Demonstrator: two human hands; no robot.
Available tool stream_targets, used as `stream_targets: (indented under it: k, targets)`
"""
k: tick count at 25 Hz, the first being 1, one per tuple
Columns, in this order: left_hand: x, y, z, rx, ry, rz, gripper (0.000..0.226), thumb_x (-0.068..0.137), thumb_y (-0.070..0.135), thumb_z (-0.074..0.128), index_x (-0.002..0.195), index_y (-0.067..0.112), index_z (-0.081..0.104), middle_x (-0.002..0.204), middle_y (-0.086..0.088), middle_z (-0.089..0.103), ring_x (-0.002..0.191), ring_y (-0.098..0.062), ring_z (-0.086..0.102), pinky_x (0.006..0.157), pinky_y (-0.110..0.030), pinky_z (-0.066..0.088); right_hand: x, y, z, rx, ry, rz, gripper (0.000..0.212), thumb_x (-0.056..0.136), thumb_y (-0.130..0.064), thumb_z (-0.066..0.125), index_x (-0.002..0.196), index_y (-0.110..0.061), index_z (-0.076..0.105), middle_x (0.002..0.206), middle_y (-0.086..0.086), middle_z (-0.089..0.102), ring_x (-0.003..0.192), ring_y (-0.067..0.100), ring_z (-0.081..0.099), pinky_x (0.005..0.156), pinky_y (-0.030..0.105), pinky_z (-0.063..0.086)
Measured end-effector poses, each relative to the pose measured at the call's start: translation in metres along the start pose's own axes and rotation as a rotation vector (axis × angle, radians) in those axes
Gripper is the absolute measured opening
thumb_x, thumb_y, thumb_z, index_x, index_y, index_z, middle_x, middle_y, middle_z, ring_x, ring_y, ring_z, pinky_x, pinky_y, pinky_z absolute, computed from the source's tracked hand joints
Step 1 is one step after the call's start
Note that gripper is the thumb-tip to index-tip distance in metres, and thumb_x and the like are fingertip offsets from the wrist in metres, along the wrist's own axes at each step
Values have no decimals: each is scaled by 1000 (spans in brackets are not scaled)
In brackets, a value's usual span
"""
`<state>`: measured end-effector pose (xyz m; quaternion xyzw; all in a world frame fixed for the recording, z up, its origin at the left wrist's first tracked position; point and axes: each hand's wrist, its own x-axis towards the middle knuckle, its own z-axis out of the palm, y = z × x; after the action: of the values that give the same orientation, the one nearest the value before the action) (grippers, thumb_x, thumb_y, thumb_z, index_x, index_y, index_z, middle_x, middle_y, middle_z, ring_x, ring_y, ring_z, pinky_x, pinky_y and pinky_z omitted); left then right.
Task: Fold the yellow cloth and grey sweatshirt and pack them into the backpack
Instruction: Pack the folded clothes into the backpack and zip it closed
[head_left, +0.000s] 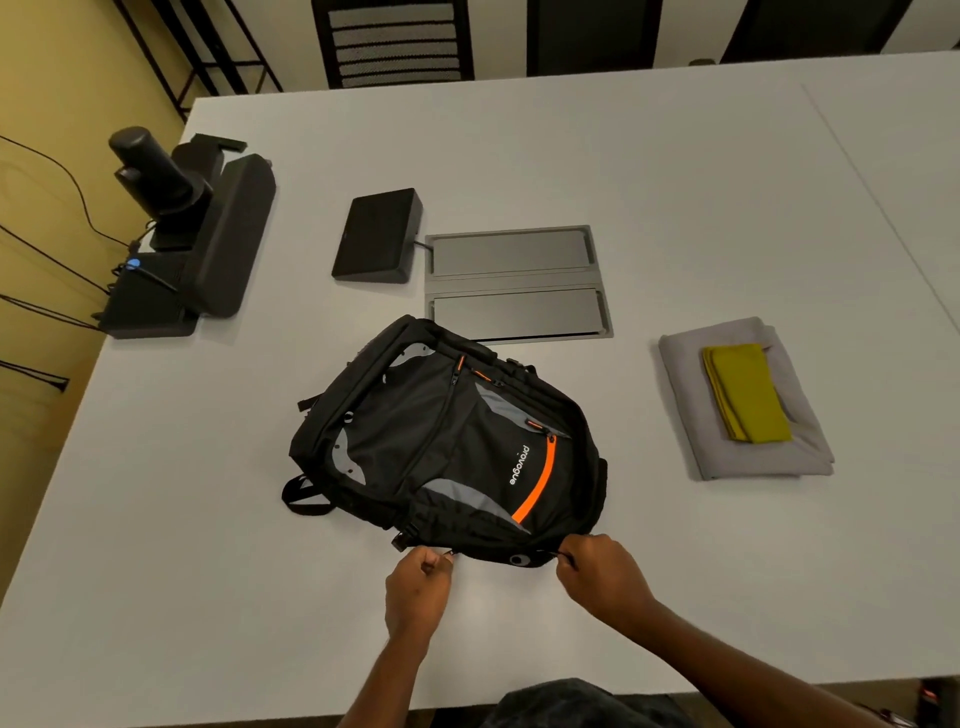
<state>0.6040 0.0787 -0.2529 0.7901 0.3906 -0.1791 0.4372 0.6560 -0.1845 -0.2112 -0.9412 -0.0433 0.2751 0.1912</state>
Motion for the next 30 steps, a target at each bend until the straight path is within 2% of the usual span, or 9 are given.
stream_targets:
  k: [5,9,12,14,16,19,23,27,30]
  targets:
    - [-4,0,0,32,22,-19,28,101,31,73,77,17,65,72,-2,72,74,-28,73,73,-47,63,8,38,-25,-15,40,61,25,105,-23,52,79,-20,52,62,-9,47,52,11,45,49,17,26]
    - [-8,7,2,31,59,-32,27,101,31,72,79,18,66,74,-3,72,75,-29,73,74,-46,63,24,62,-45,-41,104,100,27,103,-25,53,80,-16,61,71,-1,62,60,14,56,51,22,34]
    - [-13,10,2,48,93,-39,25,102,28,72,80,18,65,77,-4,72,76,-28,72,78,-49,64,36,71,-58,-45,141,127,27,104,-27,53,83,-15,65,73,0,64,62,16,59,51,25,35]
    - [-17,15,1,92,115,-40,20,102,24,72,85,16,66,84,-4,71,77,-27,69,80,-49,64,41,75,-66,-28,153,110,27,105,-27,53,88,-15,69,76,0,68,64,15,61,50,20,33]
    - [-28,32,3,138,176,-34,10,98,11,73,103,14,64,102,-2,64,84,-26,64,75,-42,59,44,80,-70,-10,160,66,26,107,-29,54,95,-15,73,83,0,71,70,14,64,53,16,31]
    - [-49,72,17,189,286,208,36,90,8,77,118,23,59,115,3,55,96,-22,63,71,-35,55,45,84,-76,11,172,4,26,109,-33,55,104,-17,75,94,0,73,79,15,65,56,12,30]
    - [-65,128,66,364,34,612,28,91,42,80,114,31,68,109,13,62,102,-9,57,83,-30,52,42,90,-80,25,179,-46,24,108,-33,56,108,-19,76,100,-1,74,84,16,67,58,11,30]
    - [-55,152,113,613,-92,712,39,96,49,74,128,29,66,125,9,67,117,-13,61,97,-31,53,43,92,-80,2,183,-64,24,109,-34,56,112,-21,75,104,-1,73,81,12,61,57,12,30]
    - [-47,155,121,604,-97,679,20,100,39,73,115,24,72,114,5,73,106,-13,66,90,-28,55,46,95,-81,-39,177,-44,22,108,-34,56,112,-23,75,102,-2,71,79,12,57,56,17,31]
